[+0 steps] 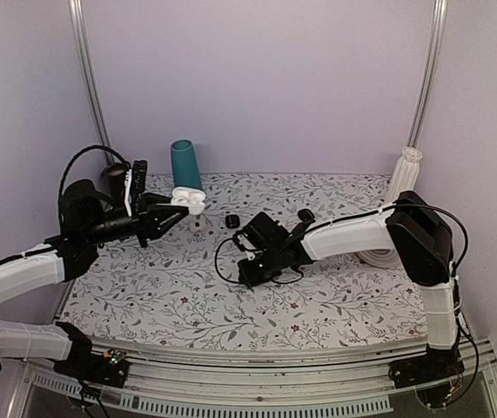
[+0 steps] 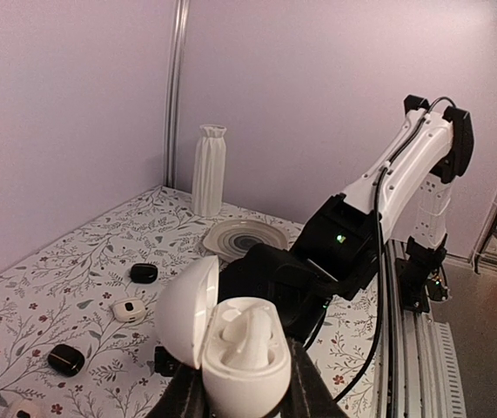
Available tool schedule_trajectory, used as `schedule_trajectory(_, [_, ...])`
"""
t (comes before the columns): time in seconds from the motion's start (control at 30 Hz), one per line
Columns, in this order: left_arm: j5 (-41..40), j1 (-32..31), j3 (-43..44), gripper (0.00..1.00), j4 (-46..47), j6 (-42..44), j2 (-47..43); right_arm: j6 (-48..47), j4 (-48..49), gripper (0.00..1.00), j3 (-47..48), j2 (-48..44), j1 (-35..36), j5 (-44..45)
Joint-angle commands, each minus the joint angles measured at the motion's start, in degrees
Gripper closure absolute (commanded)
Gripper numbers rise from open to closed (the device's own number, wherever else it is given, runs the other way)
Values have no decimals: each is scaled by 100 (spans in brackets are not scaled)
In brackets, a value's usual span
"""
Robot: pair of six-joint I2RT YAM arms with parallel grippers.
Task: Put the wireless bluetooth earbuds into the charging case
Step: Pick up the right earbud from the center of the board.
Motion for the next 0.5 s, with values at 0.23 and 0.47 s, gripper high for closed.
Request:
schedule_trajectory(0.23, [73,69,-35,100,145,-14,91,-65,-24,97,230,-205,16,132])
schedule_trajectory(0.47, [376,61,2,100,304,40,304,-232,250,97,-466,-1056,-53,159])
